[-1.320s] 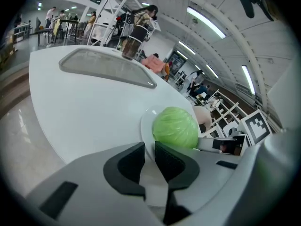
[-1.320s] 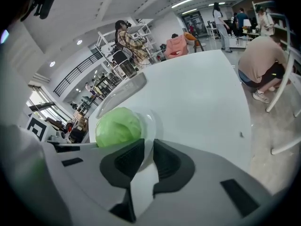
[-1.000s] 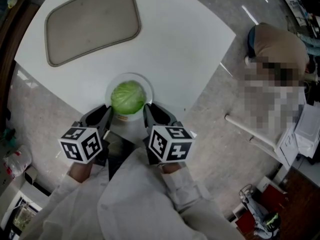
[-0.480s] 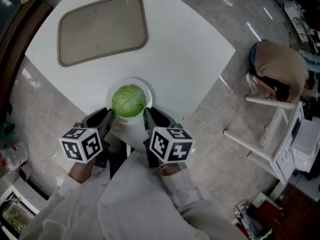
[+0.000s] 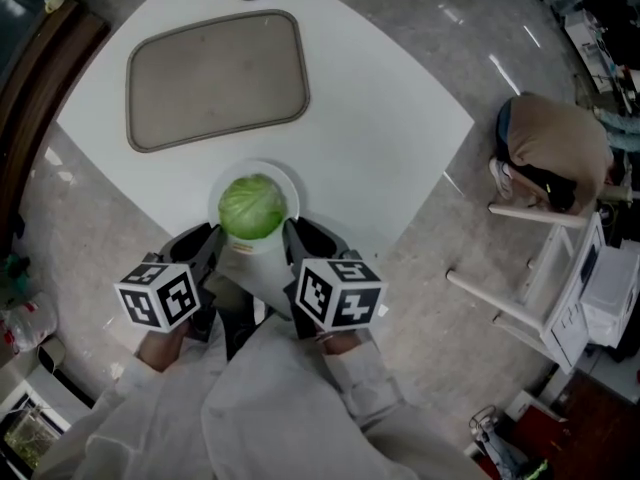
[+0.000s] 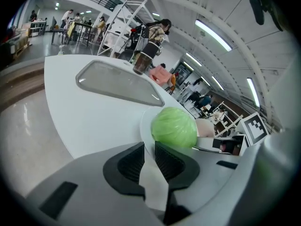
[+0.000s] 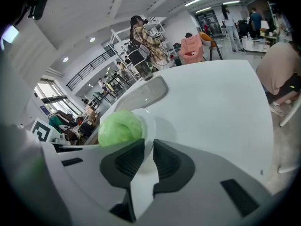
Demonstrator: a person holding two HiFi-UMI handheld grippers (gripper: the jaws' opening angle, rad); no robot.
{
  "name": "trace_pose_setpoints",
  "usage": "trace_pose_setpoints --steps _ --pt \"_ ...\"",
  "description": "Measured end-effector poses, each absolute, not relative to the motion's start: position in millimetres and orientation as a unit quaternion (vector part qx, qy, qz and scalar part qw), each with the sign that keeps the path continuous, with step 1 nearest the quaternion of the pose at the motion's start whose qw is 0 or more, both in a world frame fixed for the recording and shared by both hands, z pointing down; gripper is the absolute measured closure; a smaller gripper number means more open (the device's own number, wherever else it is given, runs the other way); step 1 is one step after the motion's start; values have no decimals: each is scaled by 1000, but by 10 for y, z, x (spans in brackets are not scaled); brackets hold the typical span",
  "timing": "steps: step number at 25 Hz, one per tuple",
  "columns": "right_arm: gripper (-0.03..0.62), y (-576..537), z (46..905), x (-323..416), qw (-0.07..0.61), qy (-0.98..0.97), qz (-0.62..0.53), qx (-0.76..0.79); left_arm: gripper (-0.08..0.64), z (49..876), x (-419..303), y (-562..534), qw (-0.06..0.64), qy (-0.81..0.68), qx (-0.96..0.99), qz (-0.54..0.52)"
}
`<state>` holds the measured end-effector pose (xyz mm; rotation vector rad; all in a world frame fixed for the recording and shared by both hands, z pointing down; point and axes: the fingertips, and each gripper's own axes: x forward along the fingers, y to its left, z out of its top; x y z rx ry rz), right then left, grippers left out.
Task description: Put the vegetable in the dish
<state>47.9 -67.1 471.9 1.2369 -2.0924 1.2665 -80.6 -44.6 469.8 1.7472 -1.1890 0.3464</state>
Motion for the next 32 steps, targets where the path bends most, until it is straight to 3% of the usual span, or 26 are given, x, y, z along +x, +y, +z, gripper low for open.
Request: trace_pose_setpoints --steps 32 --pt "525 -2411 4700 -683 185 -738 442 476 486 4665 -1982 -2279 445 -460 751 163"
